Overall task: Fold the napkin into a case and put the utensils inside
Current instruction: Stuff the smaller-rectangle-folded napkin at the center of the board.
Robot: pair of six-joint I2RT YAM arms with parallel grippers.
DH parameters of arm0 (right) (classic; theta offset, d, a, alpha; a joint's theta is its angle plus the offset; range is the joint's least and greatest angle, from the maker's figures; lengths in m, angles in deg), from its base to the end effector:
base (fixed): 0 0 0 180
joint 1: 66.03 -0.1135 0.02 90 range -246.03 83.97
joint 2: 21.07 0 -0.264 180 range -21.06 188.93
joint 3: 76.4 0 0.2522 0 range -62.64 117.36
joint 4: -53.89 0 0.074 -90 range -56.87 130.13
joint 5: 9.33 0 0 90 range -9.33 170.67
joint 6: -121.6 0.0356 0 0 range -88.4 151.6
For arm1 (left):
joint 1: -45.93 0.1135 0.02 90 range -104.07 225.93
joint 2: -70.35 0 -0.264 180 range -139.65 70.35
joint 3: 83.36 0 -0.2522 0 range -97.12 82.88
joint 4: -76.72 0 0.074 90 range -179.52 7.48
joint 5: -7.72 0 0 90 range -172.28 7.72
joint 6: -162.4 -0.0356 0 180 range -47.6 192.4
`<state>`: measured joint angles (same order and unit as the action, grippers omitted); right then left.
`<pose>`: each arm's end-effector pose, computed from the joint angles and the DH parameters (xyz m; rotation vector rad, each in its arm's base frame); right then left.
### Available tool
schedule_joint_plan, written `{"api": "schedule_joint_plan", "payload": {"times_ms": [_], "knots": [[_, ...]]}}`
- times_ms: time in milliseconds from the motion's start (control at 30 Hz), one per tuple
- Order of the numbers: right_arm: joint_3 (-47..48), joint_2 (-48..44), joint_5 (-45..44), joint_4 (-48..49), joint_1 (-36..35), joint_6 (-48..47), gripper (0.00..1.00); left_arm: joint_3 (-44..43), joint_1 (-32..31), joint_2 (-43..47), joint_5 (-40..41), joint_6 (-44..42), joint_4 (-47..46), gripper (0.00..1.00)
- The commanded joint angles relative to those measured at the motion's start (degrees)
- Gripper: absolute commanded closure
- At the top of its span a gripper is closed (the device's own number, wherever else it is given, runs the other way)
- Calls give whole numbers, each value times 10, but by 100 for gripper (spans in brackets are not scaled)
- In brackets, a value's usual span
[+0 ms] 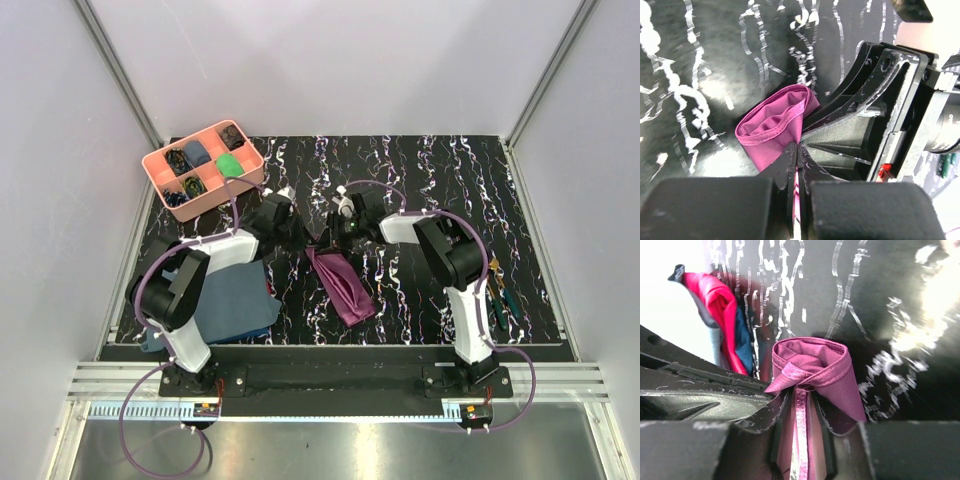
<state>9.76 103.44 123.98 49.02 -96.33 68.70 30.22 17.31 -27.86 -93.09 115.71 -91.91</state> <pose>0.3677 0.2432 0.1061 -0.2796 2.5151 1.4224 0.3054 -0.1743 0.1674 -0.2147 2.4552 -0.8150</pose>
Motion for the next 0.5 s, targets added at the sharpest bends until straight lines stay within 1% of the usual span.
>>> {"api": "schedule_joint_plan", "payload": {"times_ms": [0, 67, 167, 200, 300, 333, 467], "knots": [[-4, -73, 4, -52, -1, -31, 70, -25, -2, -24, -30, -14, -2, 99], [-9, -93, 5, -67, 1, -39, 65, -28, -1, -25, -31, -15, 0, 99], [-22, -108, 12, -84, 8, -47, 61, -31, -1, -25, -33, -16, 1, 100], [-29, -110, 12, -86, 9, -52, 57, -31, -2, -25, -33, -17, 1, 100], [-45, -126, 12, -106, 16, -61, 54, -37, -1, -29, -40, -17, 1, 100], [-59, -146, 11, -116, 23, -67, 53, -39, -2, -32, -46, -17, -1, 100], [-69, -167, 4, -141, 38, -84, 54, -38, -2, -30, -49, -16, -5, 100]]}}
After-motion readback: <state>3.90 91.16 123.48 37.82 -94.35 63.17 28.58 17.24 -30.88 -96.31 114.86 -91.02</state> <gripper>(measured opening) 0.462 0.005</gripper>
